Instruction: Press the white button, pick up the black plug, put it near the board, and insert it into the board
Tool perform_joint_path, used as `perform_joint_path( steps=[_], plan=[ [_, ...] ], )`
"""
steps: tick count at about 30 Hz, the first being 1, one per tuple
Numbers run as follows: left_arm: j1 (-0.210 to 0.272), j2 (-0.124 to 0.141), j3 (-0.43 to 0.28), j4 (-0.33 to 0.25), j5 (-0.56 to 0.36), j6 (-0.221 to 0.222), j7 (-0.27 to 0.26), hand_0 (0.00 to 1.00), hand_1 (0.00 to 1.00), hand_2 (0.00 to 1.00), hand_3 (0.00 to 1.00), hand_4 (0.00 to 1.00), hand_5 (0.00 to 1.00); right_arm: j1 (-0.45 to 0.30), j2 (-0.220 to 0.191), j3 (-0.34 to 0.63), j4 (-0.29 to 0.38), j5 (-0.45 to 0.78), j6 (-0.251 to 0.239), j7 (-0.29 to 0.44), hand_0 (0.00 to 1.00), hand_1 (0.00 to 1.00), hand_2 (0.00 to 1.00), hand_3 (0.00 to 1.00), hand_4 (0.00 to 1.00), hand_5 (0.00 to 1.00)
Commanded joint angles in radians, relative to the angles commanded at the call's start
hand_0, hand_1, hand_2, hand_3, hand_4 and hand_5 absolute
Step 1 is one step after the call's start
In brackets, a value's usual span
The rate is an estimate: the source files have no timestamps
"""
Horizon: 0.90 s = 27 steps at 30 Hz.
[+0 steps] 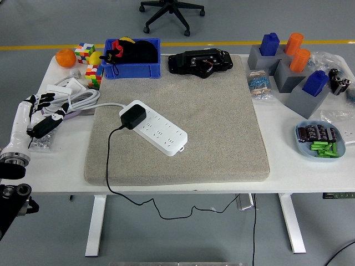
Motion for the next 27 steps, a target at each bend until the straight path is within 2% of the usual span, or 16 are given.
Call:
perform_joint_path(
  steps=[27],
  plan=[
    [0.006, -0.001, -0.011, -0.005, 0.001, -0.006, 0.004, 0.793, 0.753, 0.741, 0.704, 0.797, 0.459, -0.005, 0.002, -0.007, -0.007, 0.003, 0.000, -0.002, 0.697, 0.639, 0.648, 0.591, 0.670, 0.417]
  ],
)
